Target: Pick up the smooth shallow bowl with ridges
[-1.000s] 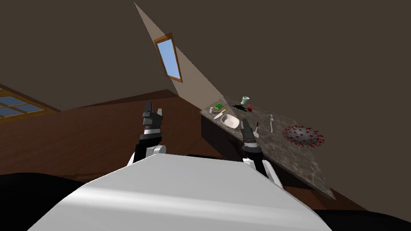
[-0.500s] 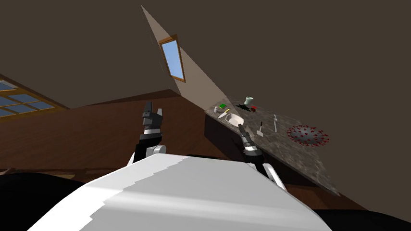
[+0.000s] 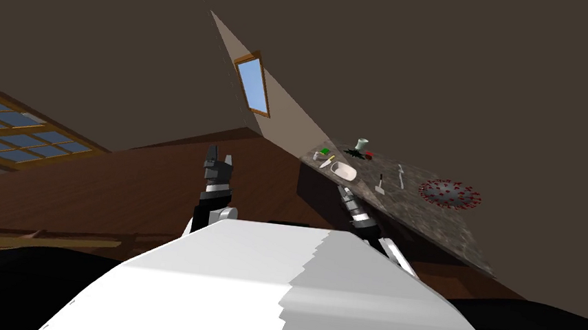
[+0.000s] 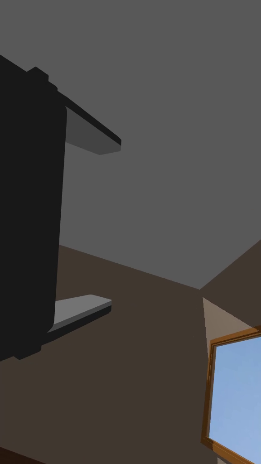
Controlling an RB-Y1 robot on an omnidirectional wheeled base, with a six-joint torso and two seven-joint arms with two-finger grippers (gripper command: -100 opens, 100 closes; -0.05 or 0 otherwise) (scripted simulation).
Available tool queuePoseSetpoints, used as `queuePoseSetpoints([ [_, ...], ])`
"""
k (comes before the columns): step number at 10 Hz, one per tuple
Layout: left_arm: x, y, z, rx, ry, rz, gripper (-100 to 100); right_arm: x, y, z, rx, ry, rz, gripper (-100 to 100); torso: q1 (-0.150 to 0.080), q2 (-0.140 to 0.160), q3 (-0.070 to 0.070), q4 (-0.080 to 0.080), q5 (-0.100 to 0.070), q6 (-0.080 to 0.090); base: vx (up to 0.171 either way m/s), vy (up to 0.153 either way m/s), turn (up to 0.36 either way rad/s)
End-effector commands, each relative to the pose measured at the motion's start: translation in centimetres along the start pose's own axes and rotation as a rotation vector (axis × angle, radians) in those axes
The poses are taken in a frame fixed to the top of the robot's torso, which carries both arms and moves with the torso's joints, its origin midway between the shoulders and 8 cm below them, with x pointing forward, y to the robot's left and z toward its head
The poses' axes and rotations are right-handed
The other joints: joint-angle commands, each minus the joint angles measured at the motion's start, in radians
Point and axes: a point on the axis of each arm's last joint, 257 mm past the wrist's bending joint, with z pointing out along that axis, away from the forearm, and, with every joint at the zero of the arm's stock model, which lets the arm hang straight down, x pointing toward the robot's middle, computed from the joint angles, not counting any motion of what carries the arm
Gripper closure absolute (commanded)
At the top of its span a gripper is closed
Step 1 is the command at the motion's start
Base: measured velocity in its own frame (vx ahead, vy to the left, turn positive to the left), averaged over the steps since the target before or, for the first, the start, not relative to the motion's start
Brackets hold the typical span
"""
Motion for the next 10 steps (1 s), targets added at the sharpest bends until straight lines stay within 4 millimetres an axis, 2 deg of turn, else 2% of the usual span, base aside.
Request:
queuePoseSetpoints([
  [1, 0.0, 0.0, 0.0, 0.000, 0.000, 0.000, 0, 1.7, -2.3, -1.3, 0.039, 0.075, -0.091, -100, 0.000, 0.000, 0.000, 0.000, 0.000, 0.000, -0.087, 0.164, 0.078],
  [3, 0.0, 0.0, 0.0, 0.000, 0.000, 0.000, 0, 3.4, -5.6, -3.3, 0.087, 0.179, -0.212, -100, 0.004, 0.001, 0.001, 0.000, 0.001, 0.000, -0.047, 0.195, 0.075],
  [4, 0.0, 0.0, 0.0, 0.000, 0.000, 0.000, 0, 3.6, -5.9, -3.5, 0.093, 0.182, -0.211, -100, 0.005, -0.002, -0.001, 0.000, 0.001, 0.000, -0.002, 0.135, 0.006],
  [5, 0.0, 0.0, 0.0, 0.000, 0.000, 0.000, 0, 4.1, -7.4, -4.4, 0.109, 0.232, -0.274, -100, 0.002, -0.003, -0.001, 0.000, 0.001, 0.000, -0.015, 0.094, 0.039],
  [6, 0.0, 0.0, 0.0, 0.000, 0.000, 0.000, 0, 4.2, -7.6, -4.5, 0.114, 0.235, -0.273, -100, -0.001, -0.003, -0.002, -0.001, 0.000, 0.000, -0.013, 0.064, 0.030],
  [9, 0.0, 0.0, 0.0, 0.000, 0.000, 0.000, 0, 5.3, -12.7, -7.6, 0.169, 0.389, -0.456, -100, -0.001, -0.004, -0.002, -0.001, 0.000, 0.000, 0.012, 0.114, 0.060],
  [10, 0.0, 0.0, 0.0, 0.000, 0.000, 0.000, 0, 5.1, -12.8, -7.7, 0.167, 0.396, -0.465, -100, 0.000, -0.007, -0.004, -0.001, 0.000, 0.000, 0.046, 0.098, 0.015],
])
